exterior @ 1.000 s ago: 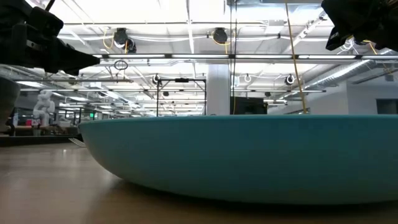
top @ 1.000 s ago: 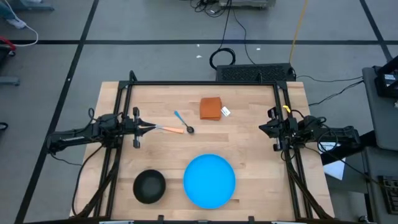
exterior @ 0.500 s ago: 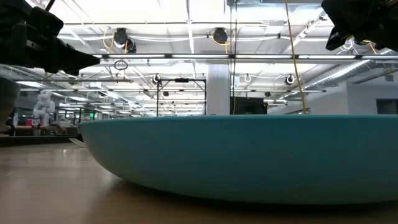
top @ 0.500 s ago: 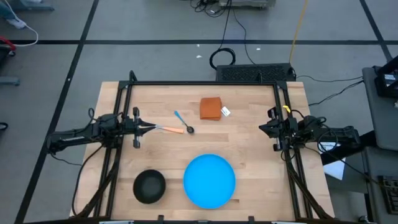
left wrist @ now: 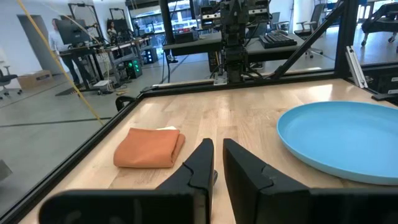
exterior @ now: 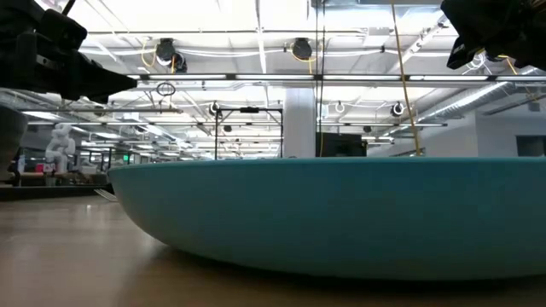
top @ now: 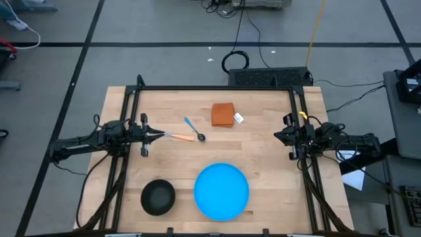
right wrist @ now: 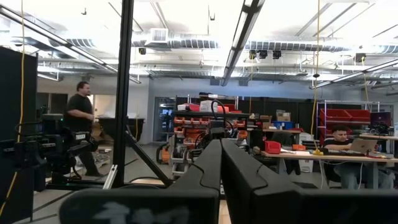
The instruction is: Set table place
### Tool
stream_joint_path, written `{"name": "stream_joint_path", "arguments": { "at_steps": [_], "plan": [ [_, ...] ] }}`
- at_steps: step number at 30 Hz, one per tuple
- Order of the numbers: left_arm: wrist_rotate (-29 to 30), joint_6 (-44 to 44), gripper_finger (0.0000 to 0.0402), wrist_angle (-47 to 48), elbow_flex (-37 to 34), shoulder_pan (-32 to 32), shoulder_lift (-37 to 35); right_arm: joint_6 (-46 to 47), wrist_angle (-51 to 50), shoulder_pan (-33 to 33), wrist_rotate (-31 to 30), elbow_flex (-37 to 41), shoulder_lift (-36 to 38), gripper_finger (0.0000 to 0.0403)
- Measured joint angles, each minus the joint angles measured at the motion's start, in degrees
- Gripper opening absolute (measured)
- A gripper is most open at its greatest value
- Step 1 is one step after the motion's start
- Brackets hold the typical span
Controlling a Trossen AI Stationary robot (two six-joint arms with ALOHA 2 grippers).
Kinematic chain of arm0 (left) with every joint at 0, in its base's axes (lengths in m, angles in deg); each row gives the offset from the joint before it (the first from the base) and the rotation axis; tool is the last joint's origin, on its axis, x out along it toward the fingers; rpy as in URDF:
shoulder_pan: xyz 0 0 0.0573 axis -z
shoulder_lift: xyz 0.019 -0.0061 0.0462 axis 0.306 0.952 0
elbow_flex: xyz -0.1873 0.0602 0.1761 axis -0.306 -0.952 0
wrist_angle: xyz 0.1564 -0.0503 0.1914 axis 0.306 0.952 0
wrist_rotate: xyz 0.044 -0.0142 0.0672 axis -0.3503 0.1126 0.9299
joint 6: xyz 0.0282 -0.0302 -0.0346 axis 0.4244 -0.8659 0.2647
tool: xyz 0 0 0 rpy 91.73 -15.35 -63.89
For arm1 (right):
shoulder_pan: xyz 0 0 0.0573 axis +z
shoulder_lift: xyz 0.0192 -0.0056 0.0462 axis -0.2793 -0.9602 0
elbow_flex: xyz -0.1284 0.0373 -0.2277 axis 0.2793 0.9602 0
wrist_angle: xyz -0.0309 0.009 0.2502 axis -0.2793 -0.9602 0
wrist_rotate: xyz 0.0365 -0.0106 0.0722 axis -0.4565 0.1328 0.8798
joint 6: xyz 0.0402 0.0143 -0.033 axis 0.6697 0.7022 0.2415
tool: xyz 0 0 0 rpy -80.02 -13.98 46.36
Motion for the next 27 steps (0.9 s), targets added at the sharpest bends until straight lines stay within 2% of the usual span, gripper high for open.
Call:
{"name": "stream_joint_path", "arguments": {
  "at_steps": [19, 27],
  "plan": [
    [0.0, 0.0, 0.0042, 0.0, 0.0, 0.0, 0.0, -0.1, 0.0, 0.0, 0.0, 0.0, 0.0, 0.0000],
    [0.0, -0.1, 0.0042, -4.6, 0.0, 0.0, 0.0, -0.2, 0.0, 0.0, 0.0, 0.0, 0.0, 0.0000]
  ]
}}
